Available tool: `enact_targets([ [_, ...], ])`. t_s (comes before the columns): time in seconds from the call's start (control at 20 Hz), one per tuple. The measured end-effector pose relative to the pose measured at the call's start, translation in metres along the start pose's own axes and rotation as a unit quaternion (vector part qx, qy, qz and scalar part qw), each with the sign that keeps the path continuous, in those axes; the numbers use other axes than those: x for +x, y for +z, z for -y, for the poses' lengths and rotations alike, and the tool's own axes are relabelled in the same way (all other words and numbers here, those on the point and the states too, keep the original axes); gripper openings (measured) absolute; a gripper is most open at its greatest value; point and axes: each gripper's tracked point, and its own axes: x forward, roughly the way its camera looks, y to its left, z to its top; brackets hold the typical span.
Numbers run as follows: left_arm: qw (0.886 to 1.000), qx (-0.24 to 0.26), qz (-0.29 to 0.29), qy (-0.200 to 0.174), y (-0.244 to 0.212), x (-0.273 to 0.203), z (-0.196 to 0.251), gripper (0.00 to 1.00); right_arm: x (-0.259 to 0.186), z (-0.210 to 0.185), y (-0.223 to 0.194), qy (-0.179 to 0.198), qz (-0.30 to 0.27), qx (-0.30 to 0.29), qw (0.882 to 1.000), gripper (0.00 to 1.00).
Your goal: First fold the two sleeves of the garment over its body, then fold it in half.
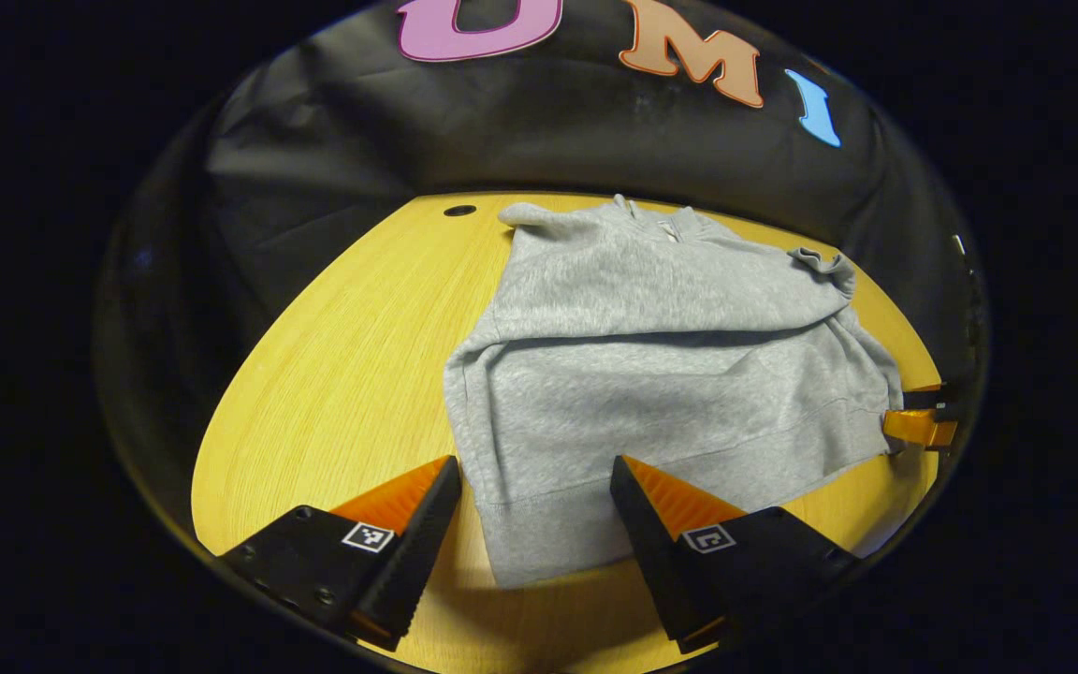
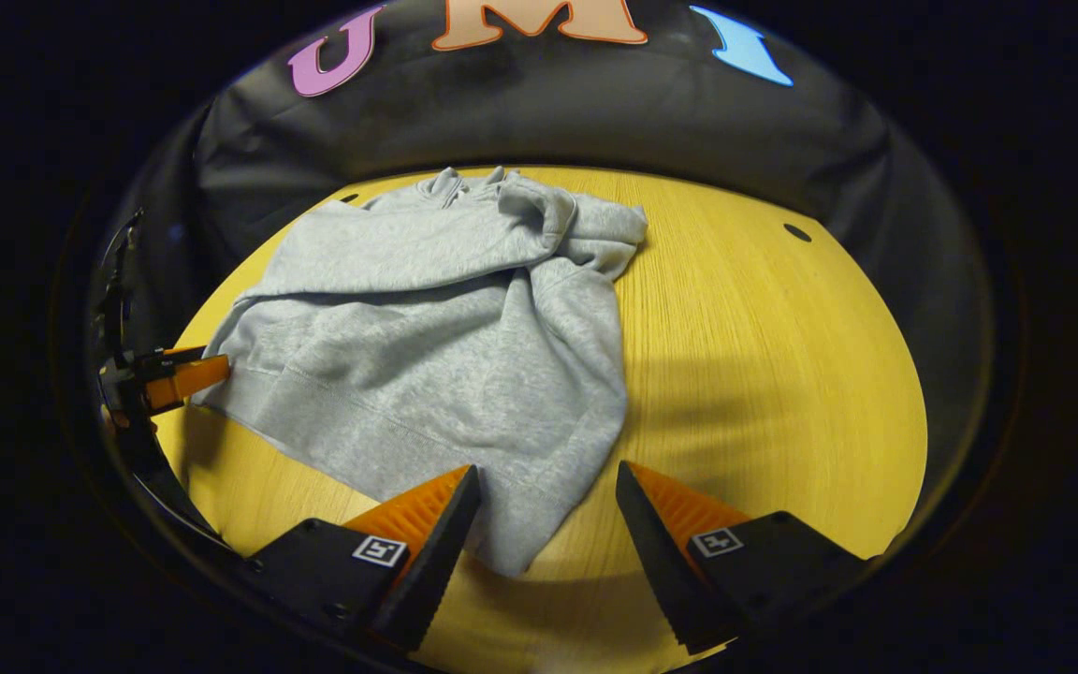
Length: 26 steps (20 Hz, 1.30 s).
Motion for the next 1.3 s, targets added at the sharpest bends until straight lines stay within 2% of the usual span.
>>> enact_targets([
  [0.1, 1.000, 0.003, -0.008, -0.002, -0.001, 0.000, 0.004, 0.93, 0.000, -0.002, -0.003, 0.006, -0.007, -0.002, 1.000, 0.89],
  [0.2, 0.999, 0.024, -0.017, -0.022, 0.001, 0.002, 0.012, 0.78, 0.000, -0.005, -0.003, 0.014, -0.016, -0.001, 1.000, 0.73],
  [0.25, 0.999, 0.028, -0.016, -0.031, 0.003, 0.002, 0.014, 0.67, 0.001, -0.007, -0.003, 0.018, -0.020, -0.001, 1.000, 0.65],
  [0.3, 0.999, 0.030, -0.018, -0.037, 0.003, 0.004, 0.016, 0.60, 0.000, -0.007, -0.003, 0.021, -0.022, 0.002, 1.000, 0.60],
  [0.35, 0.998, 0.029, -0.018, -0.044, 0.004, 0.006, 0.018, 0.47, 0.002, -0.013, -0.002, 0.037, -0.022, 0.006, 0.999, 0.51],
  [0.4, 0.998, 0.025, -0.016, -0.051, 0.005, 0.007, 0.022, 0.42, 0.000, -0.014, -0.003, 0.040, -0.025, 0.018, 0.999, 0.39],
  [0.5, 0.998, 0.012, -0.015, -0.058, 0.007, 0.008, 0.024, 0.19, 0.001, -0.016, -0.004, 0.053, -0.030, 0.035, 0.998, 0.19],
  [0.6, 0.998, 0.001, -0.019, -0.066, 0.007, 0.007, 0.026, 0.12, 0.007, -0.017, -0.003, 0.060, -0.042, 0.054, 0.996, 0.11],
  [0.65, 0.997, -0.010, -0.022, -0.068, 0.008, 0.008, 0.026, 0.06, 0.005, -0.018, -0.003, 0.060, -0.053, 0.066, 0.995, 0.02],
  [0.7, 0.997, -0.020, -0.027, -0.067, 0.008, 0.008, 0.026, 0.03, 0.003, -0.017, -0.001, 0.061, -0.063, 0.073, 0.993, 0.08],
  [0.75, 0.997, -0.017, -0.035, -0.067, 0.008, 0.008, 0.027, 0.00, 0.003, -0.017, 0.000, 0.061, -0.074, 0.078, 0.992, 0.07],
  [0.95, 0.997, 0.009, -0.055, -0.060, 0.005, 0.003, 0.026, 0.00, 0.001, -0.018, -0.003, 0.067, -0.081, 0.090, 0.990, 0.08],
  [1.3, 0.995, -0.005, -0.077, -0.056, 0.003, 0.000, 0.023, 0.00, -0.003, -0.019, -0.003, 0.083, -0.095, 0.094, 0.988, 0.07],
])
